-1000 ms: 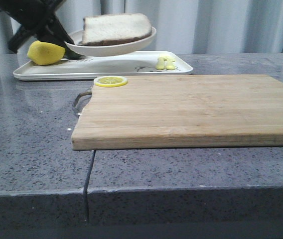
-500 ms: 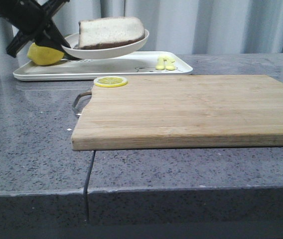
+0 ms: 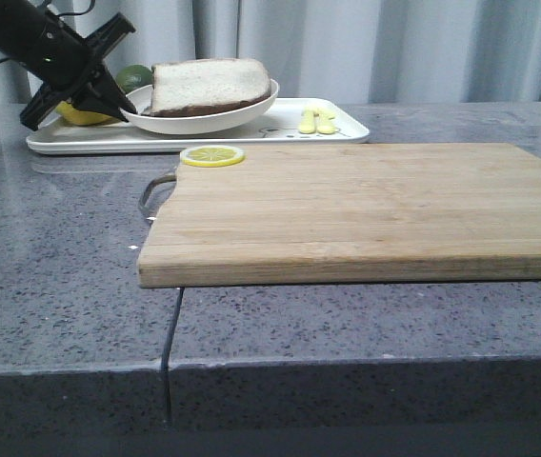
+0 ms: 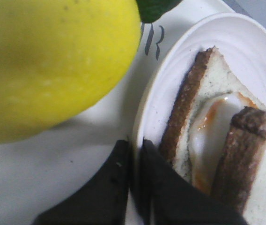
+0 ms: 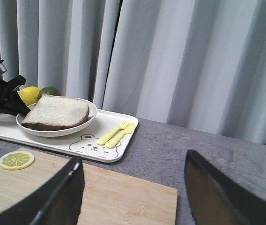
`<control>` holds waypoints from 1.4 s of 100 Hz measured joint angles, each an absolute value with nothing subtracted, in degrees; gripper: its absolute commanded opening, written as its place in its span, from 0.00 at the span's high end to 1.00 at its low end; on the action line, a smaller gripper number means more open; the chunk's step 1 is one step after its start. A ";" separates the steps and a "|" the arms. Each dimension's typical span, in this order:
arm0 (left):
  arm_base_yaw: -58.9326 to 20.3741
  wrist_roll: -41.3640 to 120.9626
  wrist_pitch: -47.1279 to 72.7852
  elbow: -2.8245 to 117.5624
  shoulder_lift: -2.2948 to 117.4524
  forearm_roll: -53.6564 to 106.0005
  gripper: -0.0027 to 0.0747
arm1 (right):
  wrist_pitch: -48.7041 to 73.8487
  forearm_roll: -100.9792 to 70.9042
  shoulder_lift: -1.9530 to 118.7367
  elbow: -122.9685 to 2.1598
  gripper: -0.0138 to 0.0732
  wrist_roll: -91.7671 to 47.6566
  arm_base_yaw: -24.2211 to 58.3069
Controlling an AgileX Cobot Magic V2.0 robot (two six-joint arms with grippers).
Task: Place bread and move sandwich to tray
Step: 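Lower the plate onto the tray and open the left gripper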
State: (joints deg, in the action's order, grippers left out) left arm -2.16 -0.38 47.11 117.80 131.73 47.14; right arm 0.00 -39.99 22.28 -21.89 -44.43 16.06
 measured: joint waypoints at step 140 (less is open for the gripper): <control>-1.88 -0.38 48.44 118.28 132.62 49.91 0.67 | -1.05 -39.99 22.28 -21.89 0.30 -44.31 16.06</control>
